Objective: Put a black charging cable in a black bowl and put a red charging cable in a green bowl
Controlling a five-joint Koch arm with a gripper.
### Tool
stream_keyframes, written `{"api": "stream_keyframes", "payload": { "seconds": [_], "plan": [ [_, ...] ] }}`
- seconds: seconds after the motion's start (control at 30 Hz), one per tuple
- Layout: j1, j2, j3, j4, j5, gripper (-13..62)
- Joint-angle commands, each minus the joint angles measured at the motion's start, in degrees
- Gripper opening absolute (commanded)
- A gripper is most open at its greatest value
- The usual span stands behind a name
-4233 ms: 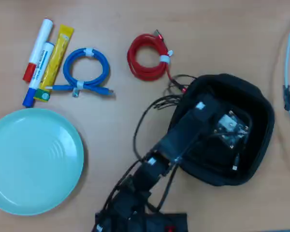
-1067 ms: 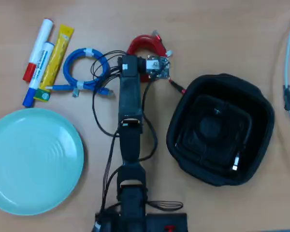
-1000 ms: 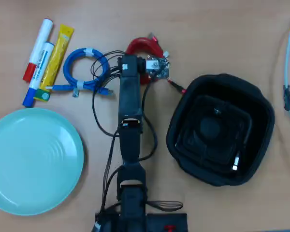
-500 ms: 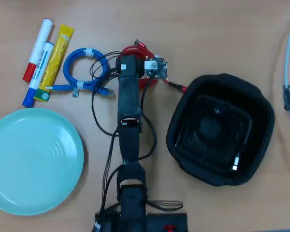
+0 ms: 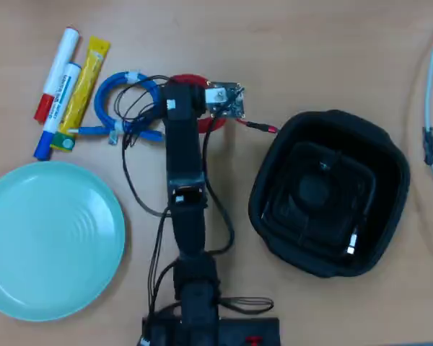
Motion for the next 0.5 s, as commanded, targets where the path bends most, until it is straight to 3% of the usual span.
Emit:
{"api": "stream_keyframes", "payload": {
  "seconds": [0.0,0.2,0.47],
  "plan": [
    [-0.5,11.6,-0.5,4.0,0.2,-6.2],
    [-4.0,22.1,6.0,4.0,-0.9,-6.2],
    [-18.9,29.5,10.3,3.4,-4.7,-6.2]
  ]
}}
